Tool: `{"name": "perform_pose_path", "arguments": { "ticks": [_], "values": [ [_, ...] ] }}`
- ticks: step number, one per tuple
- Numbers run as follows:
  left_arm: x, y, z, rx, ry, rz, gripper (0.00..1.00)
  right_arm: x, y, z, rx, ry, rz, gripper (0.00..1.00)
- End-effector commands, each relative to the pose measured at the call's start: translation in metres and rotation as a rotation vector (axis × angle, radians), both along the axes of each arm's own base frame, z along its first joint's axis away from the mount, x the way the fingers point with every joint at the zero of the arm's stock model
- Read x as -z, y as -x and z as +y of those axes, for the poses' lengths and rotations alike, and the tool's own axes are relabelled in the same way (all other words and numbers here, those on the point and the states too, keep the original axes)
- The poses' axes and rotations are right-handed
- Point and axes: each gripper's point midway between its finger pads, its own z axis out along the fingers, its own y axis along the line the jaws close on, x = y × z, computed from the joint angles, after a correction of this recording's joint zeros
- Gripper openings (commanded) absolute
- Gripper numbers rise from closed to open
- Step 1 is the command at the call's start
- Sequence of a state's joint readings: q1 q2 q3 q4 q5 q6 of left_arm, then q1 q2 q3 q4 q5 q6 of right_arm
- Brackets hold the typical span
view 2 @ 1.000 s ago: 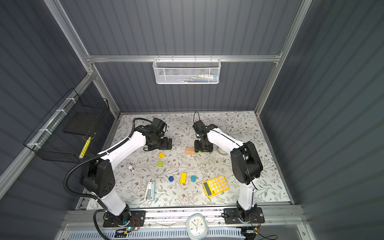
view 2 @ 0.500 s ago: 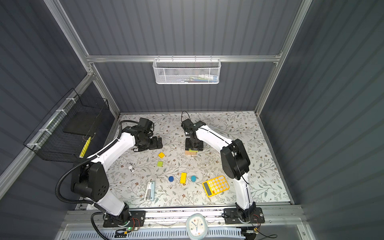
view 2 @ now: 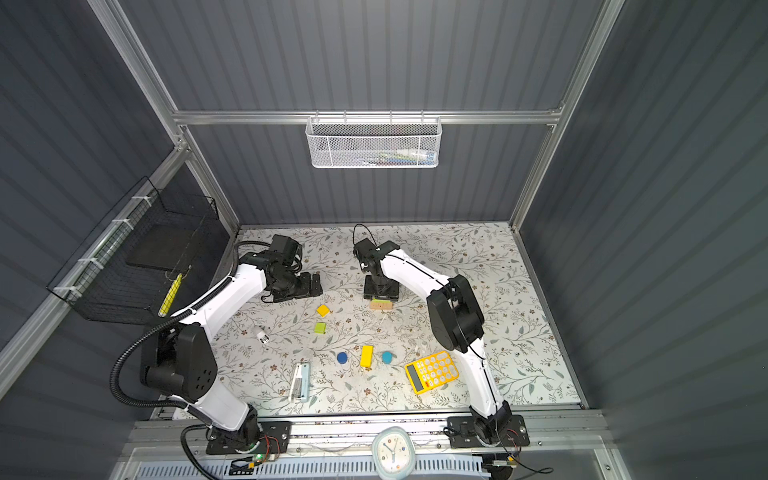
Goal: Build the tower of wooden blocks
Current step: 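Carry the lime-green block over the wooden bars with the right gripper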
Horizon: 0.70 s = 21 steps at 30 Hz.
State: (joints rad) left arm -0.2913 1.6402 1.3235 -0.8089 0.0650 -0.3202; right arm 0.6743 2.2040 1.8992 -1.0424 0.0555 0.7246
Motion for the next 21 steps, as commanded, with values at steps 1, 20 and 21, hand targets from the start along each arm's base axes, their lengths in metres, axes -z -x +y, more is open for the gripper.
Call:
{"name": "perform_pose_path", "arguments": {
  "ticks": [1,20,21],
  "values": [
    [0.003,0.005,0.001,0.023,0.011,0.016,0.97,0.0,-0.003,0.0,0.02,0.025,-0.009,0.41],
    [0.006,0.005,0.003,0.015,0.02,0.024,0.98,0.013,-0.011,0.002,0.041,0.049,-0.027,0.39],
    [0.006,0.005,0.003,0.016,0.021,0.024,0.98,0.014,-0.01,0.002,0.043,0.049,-0.024,0.39]
  ]
}}
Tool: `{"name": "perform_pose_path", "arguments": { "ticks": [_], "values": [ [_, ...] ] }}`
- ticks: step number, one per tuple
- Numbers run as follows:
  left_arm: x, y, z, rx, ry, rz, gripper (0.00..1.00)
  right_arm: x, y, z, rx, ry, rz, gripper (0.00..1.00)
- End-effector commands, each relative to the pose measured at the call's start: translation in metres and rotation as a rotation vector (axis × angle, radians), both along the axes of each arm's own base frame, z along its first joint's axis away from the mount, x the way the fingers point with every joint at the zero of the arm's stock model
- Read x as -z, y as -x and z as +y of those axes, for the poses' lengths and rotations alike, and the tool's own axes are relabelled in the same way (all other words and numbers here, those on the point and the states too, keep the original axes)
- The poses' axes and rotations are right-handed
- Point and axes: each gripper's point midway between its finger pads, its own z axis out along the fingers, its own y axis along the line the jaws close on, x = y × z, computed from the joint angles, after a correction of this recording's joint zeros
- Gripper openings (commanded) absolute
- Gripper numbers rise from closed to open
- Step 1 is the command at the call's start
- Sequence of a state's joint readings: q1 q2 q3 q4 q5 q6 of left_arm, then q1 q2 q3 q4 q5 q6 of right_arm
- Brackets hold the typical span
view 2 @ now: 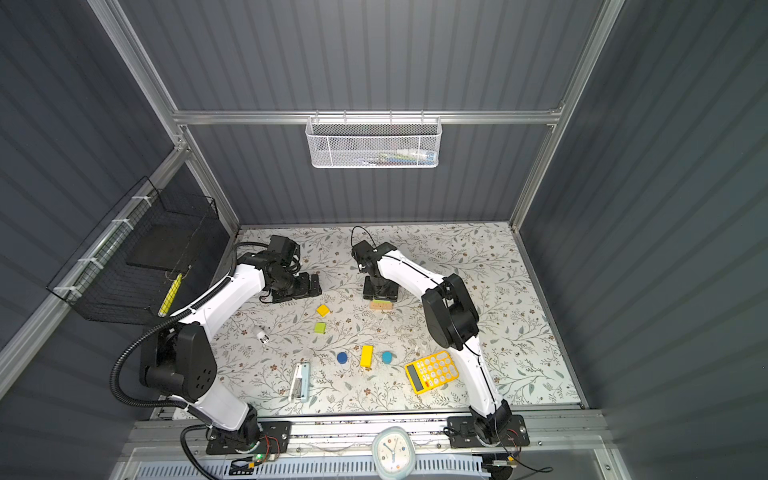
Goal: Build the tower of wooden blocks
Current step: 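Carry the lime-green block over the wooden bars with the right gripper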
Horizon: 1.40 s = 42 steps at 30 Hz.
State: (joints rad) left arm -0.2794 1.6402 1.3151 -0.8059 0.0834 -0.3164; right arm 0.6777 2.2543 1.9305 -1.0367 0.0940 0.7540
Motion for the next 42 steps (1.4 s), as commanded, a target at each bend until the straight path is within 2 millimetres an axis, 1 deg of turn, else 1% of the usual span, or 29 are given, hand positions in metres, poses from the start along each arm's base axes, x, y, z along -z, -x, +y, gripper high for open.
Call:
{"name": "perform_pose_path", "arguments": {
  "ticks": [1,16,42],
  "values": [
    [0.003,0.003,0.002,0.016,0.007,0.013,0.98,0.002,-0.002,0.002,0.014,0.014,-0.009,0.39],
    [0.005,0.004,0.002,0.016,0.016,0.017,0.98,0.009,-0.004,0.007,0.03,0.001,-0.004,0.39],
    [0.006,0.004,0.003,0.011,0.021,0.02,0.98,0.019,-0.003,0.006,0.035,0.016,0.009,0.42]
  ]
}}
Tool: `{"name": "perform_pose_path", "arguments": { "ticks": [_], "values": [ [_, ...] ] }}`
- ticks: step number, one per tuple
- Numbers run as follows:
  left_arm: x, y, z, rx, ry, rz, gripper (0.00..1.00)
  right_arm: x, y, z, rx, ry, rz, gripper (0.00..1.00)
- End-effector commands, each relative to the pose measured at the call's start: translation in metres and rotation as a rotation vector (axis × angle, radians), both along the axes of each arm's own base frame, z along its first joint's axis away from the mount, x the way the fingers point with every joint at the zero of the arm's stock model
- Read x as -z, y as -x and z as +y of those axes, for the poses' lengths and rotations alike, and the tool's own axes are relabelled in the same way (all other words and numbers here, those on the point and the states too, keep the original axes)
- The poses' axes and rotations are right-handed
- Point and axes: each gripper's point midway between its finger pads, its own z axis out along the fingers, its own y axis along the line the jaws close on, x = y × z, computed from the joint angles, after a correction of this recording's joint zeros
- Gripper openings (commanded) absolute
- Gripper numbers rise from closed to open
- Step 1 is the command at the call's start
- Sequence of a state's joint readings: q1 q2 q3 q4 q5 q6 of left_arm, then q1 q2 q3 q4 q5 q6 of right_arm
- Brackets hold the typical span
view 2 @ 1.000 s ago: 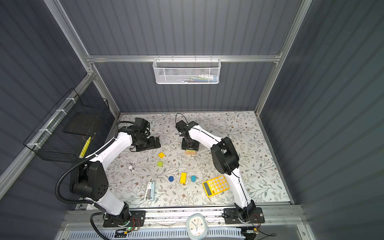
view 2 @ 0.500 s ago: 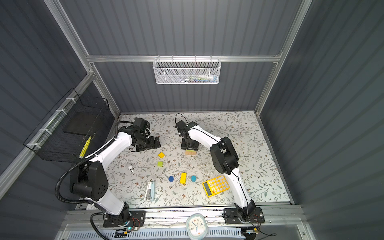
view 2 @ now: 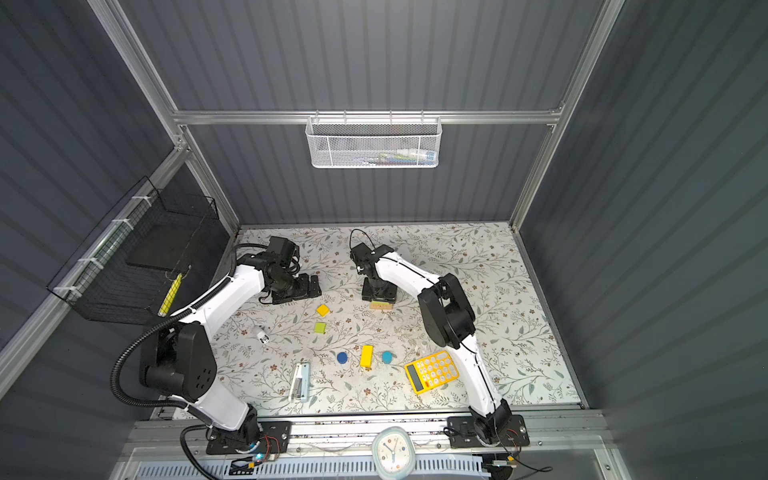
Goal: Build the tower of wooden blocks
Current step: 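Carry the lime-green block over the wooden bars with the right gripper, then lower the lime-green block onto the wooden bars with the right gripper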
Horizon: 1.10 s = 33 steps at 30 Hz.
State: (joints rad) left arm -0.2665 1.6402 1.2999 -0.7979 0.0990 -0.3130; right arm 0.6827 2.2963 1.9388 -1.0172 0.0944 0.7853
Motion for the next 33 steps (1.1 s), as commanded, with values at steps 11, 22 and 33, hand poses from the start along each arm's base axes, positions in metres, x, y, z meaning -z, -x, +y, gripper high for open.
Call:
{"name": "perform_pose_path", "arguments": {
  "ticks": [11,22,33],
  "values": [
    [0.0021,0.0034,0.0007,0.016,0.013,0.011,0.98,0.0018,-0.0037,0.0015,0.011,0.014,-0.012,0.44],
    [0.0011,0.0029,0.0006,0.015,0.017,0.007,0.98,0.0005,-0.0055,0.001,0.008,0.018,-0.02,0.47],
    [0.0013,0.0033,0.0015,0.013,0.017,0.007,0.98,0.0028,-0.0047,0.0008,0.008,0.021,-0.014,0.51]
  ]
}}
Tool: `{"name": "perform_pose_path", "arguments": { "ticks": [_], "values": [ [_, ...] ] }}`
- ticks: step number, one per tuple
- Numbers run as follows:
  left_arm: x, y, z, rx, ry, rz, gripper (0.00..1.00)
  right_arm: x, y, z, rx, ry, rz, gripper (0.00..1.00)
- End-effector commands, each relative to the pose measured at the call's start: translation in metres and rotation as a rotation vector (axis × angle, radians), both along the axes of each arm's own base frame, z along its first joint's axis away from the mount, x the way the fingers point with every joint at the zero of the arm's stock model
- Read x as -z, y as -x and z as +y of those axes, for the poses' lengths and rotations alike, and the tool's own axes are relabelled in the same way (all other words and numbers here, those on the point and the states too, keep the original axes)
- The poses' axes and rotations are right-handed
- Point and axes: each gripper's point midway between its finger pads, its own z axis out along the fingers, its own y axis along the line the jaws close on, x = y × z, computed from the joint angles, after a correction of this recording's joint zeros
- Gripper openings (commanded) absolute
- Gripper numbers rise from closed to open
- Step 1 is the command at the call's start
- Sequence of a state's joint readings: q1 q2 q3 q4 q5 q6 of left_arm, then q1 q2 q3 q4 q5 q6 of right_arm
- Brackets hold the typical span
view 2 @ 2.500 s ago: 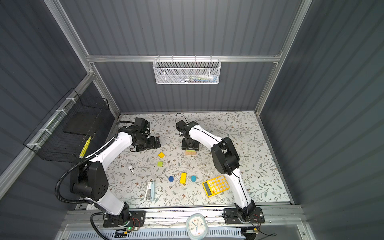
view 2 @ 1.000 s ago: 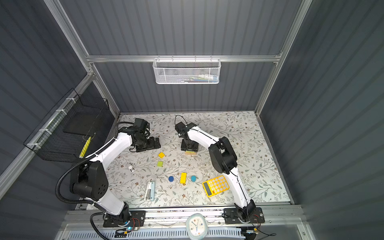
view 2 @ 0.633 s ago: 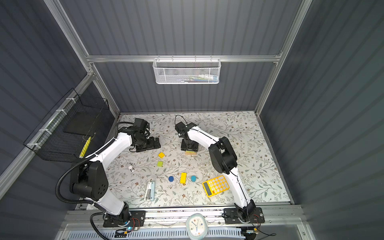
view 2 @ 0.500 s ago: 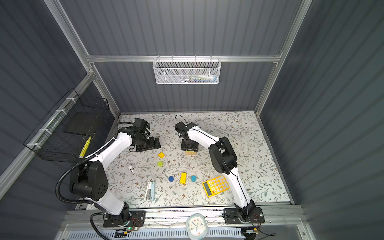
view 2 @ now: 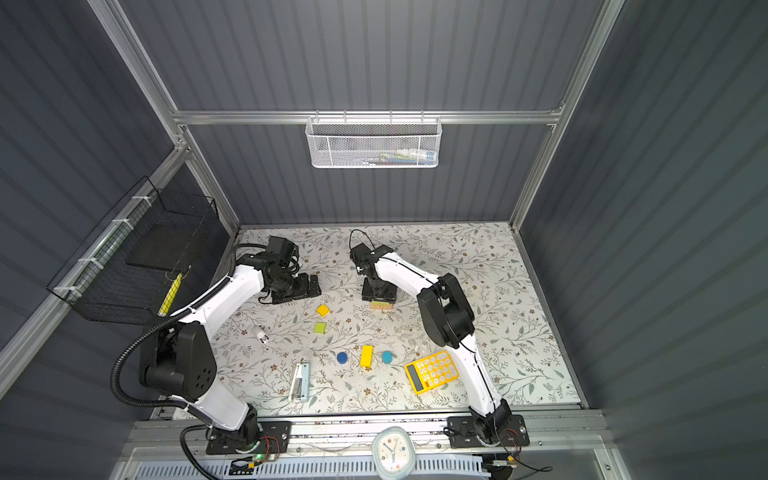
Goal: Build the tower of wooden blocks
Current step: 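Lower the lime-green block onto the wooden bars with the right gripper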
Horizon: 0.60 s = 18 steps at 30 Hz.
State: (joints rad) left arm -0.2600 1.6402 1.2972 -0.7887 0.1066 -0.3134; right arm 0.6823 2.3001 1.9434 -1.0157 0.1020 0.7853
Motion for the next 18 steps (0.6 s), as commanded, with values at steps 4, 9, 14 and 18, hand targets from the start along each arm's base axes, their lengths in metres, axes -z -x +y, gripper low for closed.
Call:
{"name": "perform_pose_path", "arguments": {
  "ticks": [4,9,14,18],
  "values": [
    [0.0015,0.0049,0.001,0.017,0.01,0.011,0.98,0.0026,-0.0026,0.0009,0.008,0.018,-0.007,0.53],
    [0.001,0.0053,0.0014,0.016,0.01,0.011,0.98,0.0029,-0.0028,0.0008,0.006,0.018,-0.008,0.57],
    [0.0017,0.0051,0.0019,0.014,0.009,0.012,0.98,0.0034,-0.0024,0.0007,0.007,0.019,-0.006,0.6],
    [0.0016,0.0047,0.0021,0.013,0.01,0.011,0.98,0.0028,-0.0029,0.0009,0.007,0.018,-0.009,0.62]
  ]
}}
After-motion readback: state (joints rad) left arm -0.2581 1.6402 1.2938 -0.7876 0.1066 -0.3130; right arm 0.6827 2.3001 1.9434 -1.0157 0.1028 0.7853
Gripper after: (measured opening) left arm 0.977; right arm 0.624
